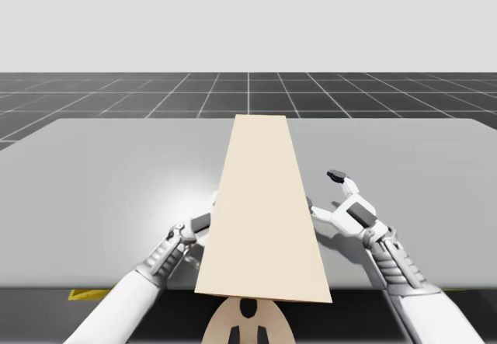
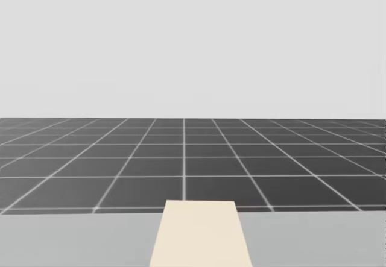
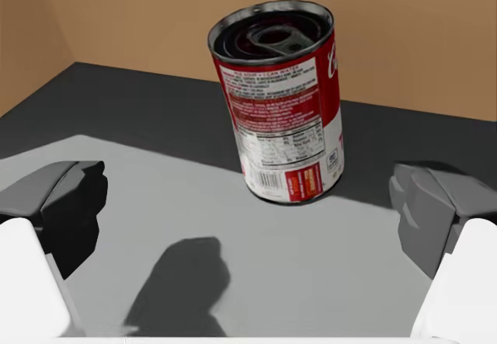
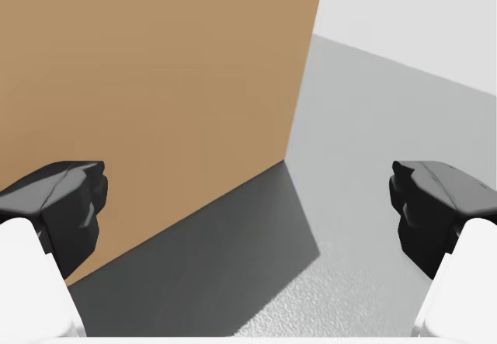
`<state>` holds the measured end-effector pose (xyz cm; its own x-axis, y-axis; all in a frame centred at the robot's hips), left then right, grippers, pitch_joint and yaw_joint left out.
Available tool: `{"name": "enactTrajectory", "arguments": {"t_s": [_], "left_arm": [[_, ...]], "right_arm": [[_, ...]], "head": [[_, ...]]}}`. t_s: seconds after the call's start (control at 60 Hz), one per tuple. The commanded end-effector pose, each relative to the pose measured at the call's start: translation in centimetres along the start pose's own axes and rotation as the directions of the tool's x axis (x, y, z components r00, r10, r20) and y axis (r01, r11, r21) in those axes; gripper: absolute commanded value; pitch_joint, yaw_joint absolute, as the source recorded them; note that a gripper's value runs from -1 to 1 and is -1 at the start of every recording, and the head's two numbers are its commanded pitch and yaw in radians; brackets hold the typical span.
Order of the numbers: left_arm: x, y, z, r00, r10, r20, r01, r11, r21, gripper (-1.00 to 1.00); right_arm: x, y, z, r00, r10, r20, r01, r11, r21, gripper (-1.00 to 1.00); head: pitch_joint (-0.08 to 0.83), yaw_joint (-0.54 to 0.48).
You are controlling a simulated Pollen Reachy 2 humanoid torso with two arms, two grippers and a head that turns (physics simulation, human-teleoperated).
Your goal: Retrieve the object from inside the box.
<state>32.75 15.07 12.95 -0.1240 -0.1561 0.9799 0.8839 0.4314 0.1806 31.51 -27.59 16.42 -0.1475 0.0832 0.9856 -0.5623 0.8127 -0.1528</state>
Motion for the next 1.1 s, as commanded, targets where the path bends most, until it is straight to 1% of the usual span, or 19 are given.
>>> {"name": "enactTrajectory", "arguments": {"t_s": [0.017, 0.067, 0.1, 0.2, 0.233, 0.267, 0.283, 0.4, 0.5, 0.583, 0.6, 0.65, 0.683, 0.7, 0.717, 0.733, 0.783, 0.983, 1.1], "left_arm": [[-0.7, 0.7, -2.7, 1.0, -0.004, 0.01, 0.004, 0.998, -0.07, -1.0], [-0.7, 0.8, -3.4, 1.0, -0.007, 0.014, 0.008, 0.997, -0.083, -1.0], [-0.7, 0.7, -3.9, 1.0, -0.018, 0.01, 0.019, 0.995, -0.097, -1.0], [-0.5, 0.4, -5.3, 1.0, -0.018, 0.016, 0.021, 0.99, -0.143, -1.0], [-0.4, 0.3, -5.9, 1.0, -0.01, 0.017, 0.013, 0.986, -0.168, -1.0], [-0.3, 0.3, -6.1, 1.0, -0.014, 0.024, 0.018, 0.985, -0.173, -1.0], [-0.2, 0.3, -6.5, 1.0, -0.007, 0.026, 0.011, 0.982, -0.189, -1.0], [0.1, 0.6, -7.8, 0.999, -0.026, 0.026, 0.031, 0.976, -0.214, -1.0], [0.0, 0.8, -8.4, 0.999, -0.028, 0.024, 0.032, 0.974, -0.226, -1.0], [-0.2, 1.2, -8.8, 1.0, -0.008, 0.018, 0.012, 0.973, -0.232, -1.0], [-0.3, 1.3, -8.9, 1.0, 0.001, 0.01, 0.001, 0.972, -0.237, -1.0], [-0.5, 1.4, -9.0, 1.0, 0.004, 0.008, -0.002, 0.971, -0.241, -1.0], [-0.7, 1.4, -9.1, 1.0, 0.015, 0.015, -0.011, 0.972, -0.235, -1.0], [-0.8, 1.4, -9.0, 1.0, 0.019, 0.021, -0.013, 0.973, -0.232, -0.76], [-0.9, 1.4, -9.1, 1.0, 0.026, 0.008, -0.023, 0.97, -0.244, -0.02], [-0.9, 1.5, -9.1, 1.0, 0.022, 0.011, -0.019, 0.97, -0.241, 0.9], [-1.0, 1.5, -9.1, 1.0, 0.022, 0.009, -0.02, 0.97, -0.244, 1.0], [-0.8, 2.2, -7.8, 1.0, 0.007, 0.002, -0.006, 0.973, -0.231, 1.0], [-0.4, 3.1, -5.8, 1.0, -0.001, 0.0, 0.001, 0.982, -0.189, 1.0]], "right_arm": [[0.1, 0.2, 0.1, 1.0, 0.013, 0.009, -0.013, 1.0, 0.01, -1.0], [0.1, 0.2, 0.0, 1.0, 0.02, 0.009, -0.02, 1.0, 0.013, -1.0], [0.1, 0.3, 0.1, 1.0, 0.023, 0.009, -0.023, 1.0, 0.015, -1.0], [0.1, 0.3, 0.1, 1.0, 0.026, 0.01, -0.026, 0.999, 0.024, -1.0], [0.0, 0.4, 0.1, 1.0, 0.028, 0.011, -0.028, 0.999, 0.027, -1.0], [0.0, 0.4, 0.1, 1.0, 0.029, 0.012, -0.029, 0.999, 0.03, -1.0], [0.0, 0.3, 0.1, 0.999, 0.03, 0.013, -0.031, 0.999, 0.032, -1.0], [0.0, 0.4, 0.2, 0.999, 0.036, 0.016, -0.036, 0.999, 0.039, -1.0], [0.0, 0.4, 0.2, 0.999, 0.039, 0.016, -0.039, 0.998, 0.044, -1.0], [0.0, 0.4, 0.2, 0.999, 0.041, 0.014, -0.041, 0.998, 0.046, -1.0], [0.0, 0.4, 0.2, 0.999, 0.042, 0.013, -0.043, 0.998, 0.046, -1.0], [0.0, 0.5, 0.2, 0.999, 0.044, 0.013, -0.045, 0.998, 0.047, -1.0], [0.0, 0.5, 0.2, 0.999, 0.045, 0.013, -0.046, 0.998, 0.048, -1.0], [0.0, 0.5, 0.2, 0.999, 0.046, 0.013, -0.047, 0.998, 0.048, -1.0], [0.0, 0.5, 0.2, 0.999, 0.046, 0.014, -0.047, 0.998, 0.05, -1.0], [0.0, 0.5, 0.2, 0.999, 0.046, 0.014, -0.047, 0.998, 0.05, -1.0], [0.0, 0.5, 0.2, 0.999, 0.046, 0.013, -0.047, 0.998, 0.051, -1.0], [0.0, 0.5, 0.2, 0.999, 0.045, 0.014, -0.046, 0.997, 0.055, -1.0], [0.0, 0.5, 0.2, 0.999, 0.042, 0.014, -0.043, 0.997, 0.058, -1.0]], "head": [[-0.009, -0.04], [-0.006, -0.04], [-0.003, -0.04], [0.001, -0.04], [0.001, -0.04], [0.0, -0.04], [0.0, -0.04], [0.002, -0.05], [0.006, -0.06], [0.011, -0.06], [0.013, -0.06], [0.017, -0.06], [0.018, -0.06], [0.019, -0.06], [0.019, -0.06], [0.019, -0.06], [0.017, -0.06], [0.023, -0.06], [0.02, -0.05]]}}
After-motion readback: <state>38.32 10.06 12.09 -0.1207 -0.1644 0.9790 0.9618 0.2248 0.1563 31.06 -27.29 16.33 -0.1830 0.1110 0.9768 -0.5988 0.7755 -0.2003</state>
